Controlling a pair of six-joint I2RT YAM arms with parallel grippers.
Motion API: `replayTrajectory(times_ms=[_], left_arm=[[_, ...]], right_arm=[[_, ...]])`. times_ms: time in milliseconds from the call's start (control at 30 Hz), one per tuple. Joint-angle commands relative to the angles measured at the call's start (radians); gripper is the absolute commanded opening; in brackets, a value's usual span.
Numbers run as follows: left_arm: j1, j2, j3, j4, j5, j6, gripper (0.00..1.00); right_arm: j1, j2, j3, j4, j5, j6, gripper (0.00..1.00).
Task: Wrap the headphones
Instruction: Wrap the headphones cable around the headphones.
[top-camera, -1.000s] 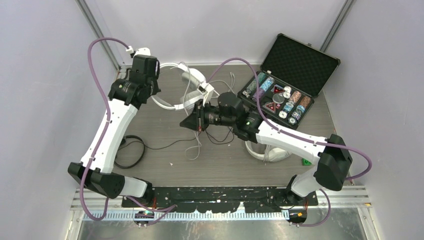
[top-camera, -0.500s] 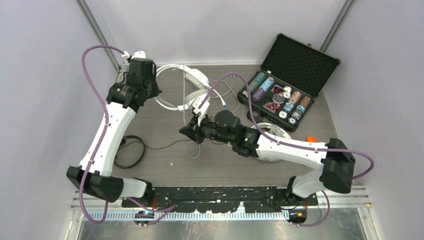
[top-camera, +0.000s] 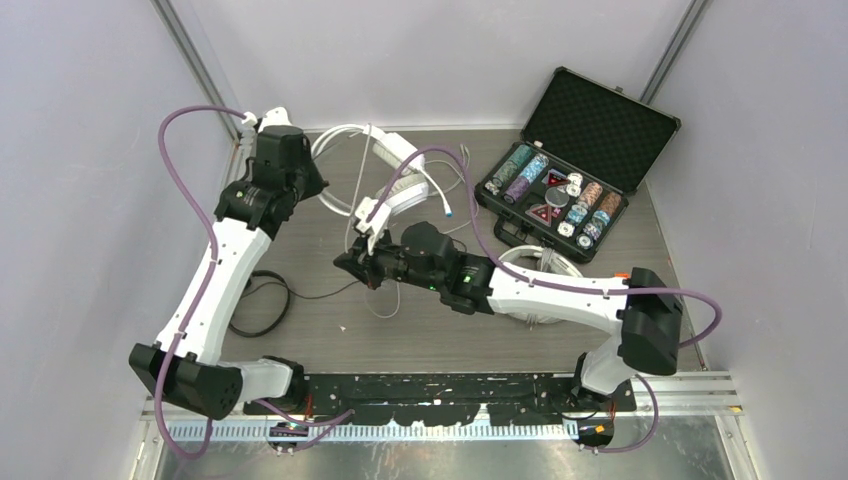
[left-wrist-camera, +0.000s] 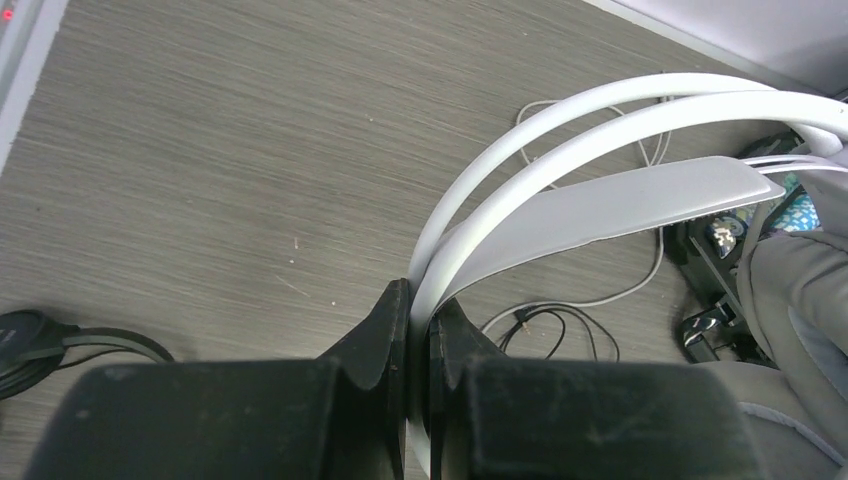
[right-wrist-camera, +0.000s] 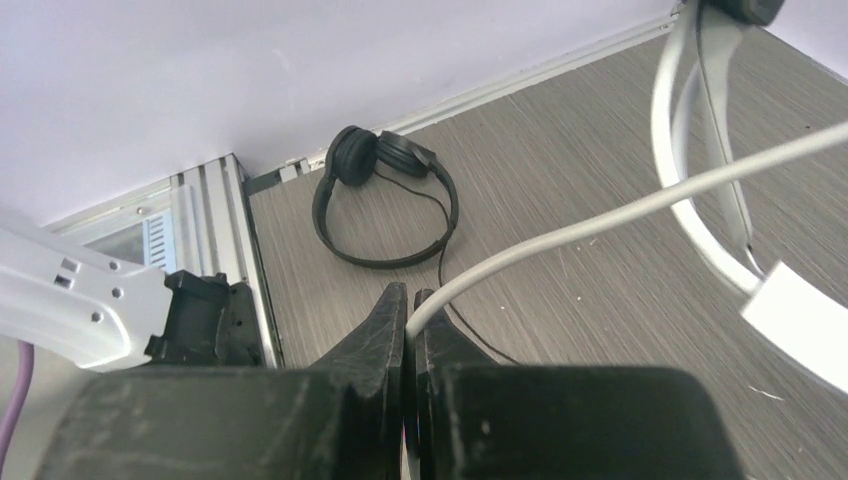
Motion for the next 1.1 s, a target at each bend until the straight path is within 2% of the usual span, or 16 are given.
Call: replayTrajectory(times_ms=[0, 233, 433, 800, 1067], left_arm=[[0.011, -0.041, -0.005, 0.234, 0.017, -0.118, 0.00], [0.012, -0.073, -0.067, 0.280, 0.081, -0.134, 0.00], [0.012, -0.099, -0.125, 0.342, 0.196, -0.173, 0.00], [0.012, -0.116, -0.176, 0.432, 0.358, -0.197, 0.00], [0.012, -0.136, -0.201, 0.493, 0.405, -0.189, 0.00]], right_arm=[[0.053, 0.046, 0.068, 0.001, -0.027, -0.025, 0.00], [0.063, 0.082, 0.070, 0.013, 0.029, -0.081, 0.00], [0.064, 0.093, 0.107, -0.005, 0.120, -0.180, 0.00], [0.064, 0.176, 0.215, -0.074, 0.100, -0.252, 0.00], [0.043, 0.193, 0.263, -0.088, 0.146, -0.287, 0.00]])
